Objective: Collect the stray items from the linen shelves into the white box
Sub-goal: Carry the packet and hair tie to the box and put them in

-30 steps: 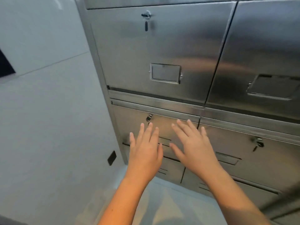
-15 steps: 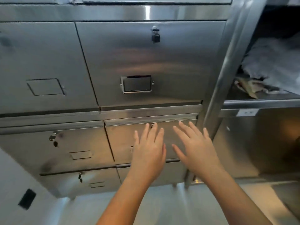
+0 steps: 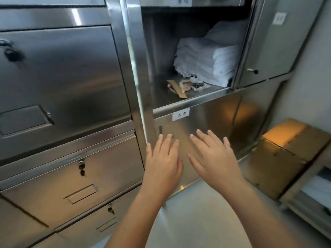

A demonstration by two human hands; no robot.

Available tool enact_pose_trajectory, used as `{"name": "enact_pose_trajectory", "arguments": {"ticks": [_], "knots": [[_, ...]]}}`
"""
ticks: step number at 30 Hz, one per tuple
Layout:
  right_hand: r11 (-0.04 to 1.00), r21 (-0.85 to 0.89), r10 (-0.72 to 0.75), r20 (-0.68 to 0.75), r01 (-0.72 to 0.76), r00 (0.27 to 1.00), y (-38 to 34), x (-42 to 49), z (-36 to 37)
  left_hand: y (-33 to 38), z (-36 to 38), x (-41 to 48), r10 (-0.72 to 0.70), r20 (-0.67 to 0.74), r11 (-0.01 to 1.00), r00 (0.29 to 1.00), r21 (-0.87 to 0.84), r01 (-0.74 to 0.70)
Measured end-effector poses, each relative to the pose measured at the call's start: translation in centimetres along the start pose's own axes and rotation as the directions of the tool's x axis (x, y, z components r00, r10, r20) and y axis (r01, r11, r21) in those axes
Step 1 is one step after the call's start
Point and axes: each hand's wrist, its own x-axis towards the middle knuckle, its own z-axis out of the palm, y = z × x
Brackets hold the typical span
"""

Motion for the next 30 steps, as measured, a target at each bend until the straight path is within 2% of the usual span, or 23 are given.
{"name": "enact_pose_trajectory", "arguments": {"ticks": [7, 11, 21, 30], "knots": [[0.988, -0.023, 0.151, 0.000, -0.151, 0.988, 5.9, 3.9, 1.3, 1.5, 4.9, 7.5, 0.138, -0.023, 0.989, 0.990, -0.057, -0.139], [0.980, -0.041, 0.193, 0.005, -0.192, 0.981, 8.0, 8.8, 2.6, 0.1, 7.7, 13.2, 0.155, 0.035, 0.984, 0.987, -0.096, -0.151], [0.975, 0.000, 0.222, -0.045, -0.222, 0.974, 11.3, 20.5, 5.7, -3.7, 11.2, 25.4, 0.196, 0.033, 0.977, 0.980, -0.090, -0.193], [0.982, 0.045, 0.182, -0.016, -0.181, 0.983, 16.8, 27.4, 9.5, -4.2, 16.0, 31.9, 0.120, 0.113, 0.990, 0.986, -0.081, -0.112]]}}
